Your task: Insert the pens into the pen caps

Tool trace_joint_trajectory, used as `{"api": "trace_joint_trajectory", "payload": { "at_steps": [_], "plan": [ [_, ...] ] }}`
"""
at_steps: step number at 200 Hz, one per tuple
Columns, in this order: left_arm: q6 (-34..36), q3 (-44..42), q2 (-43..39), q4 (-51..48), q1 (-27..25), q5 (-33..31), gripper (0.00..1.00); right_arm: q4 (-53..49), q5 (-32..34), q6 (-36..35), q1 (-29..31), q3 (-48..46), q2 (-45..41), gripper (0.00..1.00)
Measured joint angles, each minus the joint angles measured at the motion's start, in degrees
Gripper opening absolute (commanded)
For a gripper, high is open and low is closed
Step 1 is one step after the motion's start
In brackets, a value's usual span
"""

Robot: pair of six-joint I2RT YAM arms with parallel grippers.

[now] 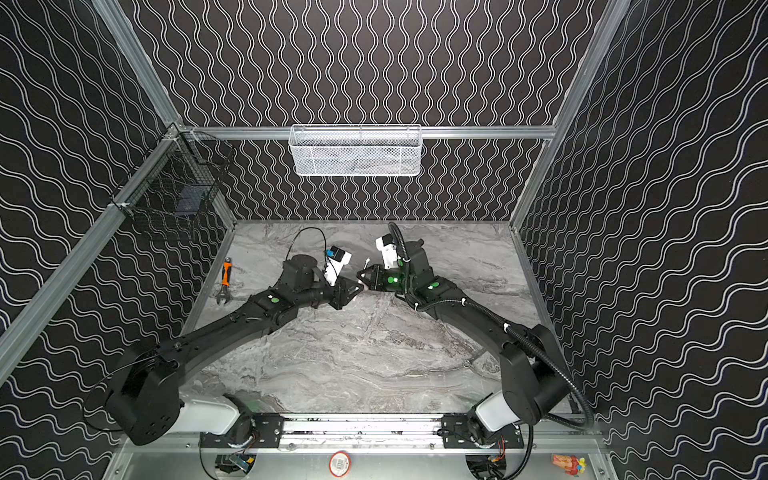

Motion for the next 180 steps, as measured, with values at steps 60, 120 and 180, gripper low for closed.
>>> {"api": "trace_joint_trajectory", "payload": {
  "at_steps": [60, 120, 180],
  "plan": [
    [1.31, 1.07, 1.11, -0.79, -0.15, 2.12, 0.15, -0.81, 0.55, -1.07, 0.15, 0.02, -0.72, 0.09],
    [2.75, 1.62, 1.05, -1.75, -0.15, 2.56, 0.23, -4.52, 2.45, -4.11, 1.03, 2.34, -0.61, 0.1],
    [3.3, 2.58, 1.84, -4.28, -0.15, 3.98, 0.22, -7.67, 7.63, -9.64, 2.56, 3.98, -1.44, 0.1]
  ]
}}
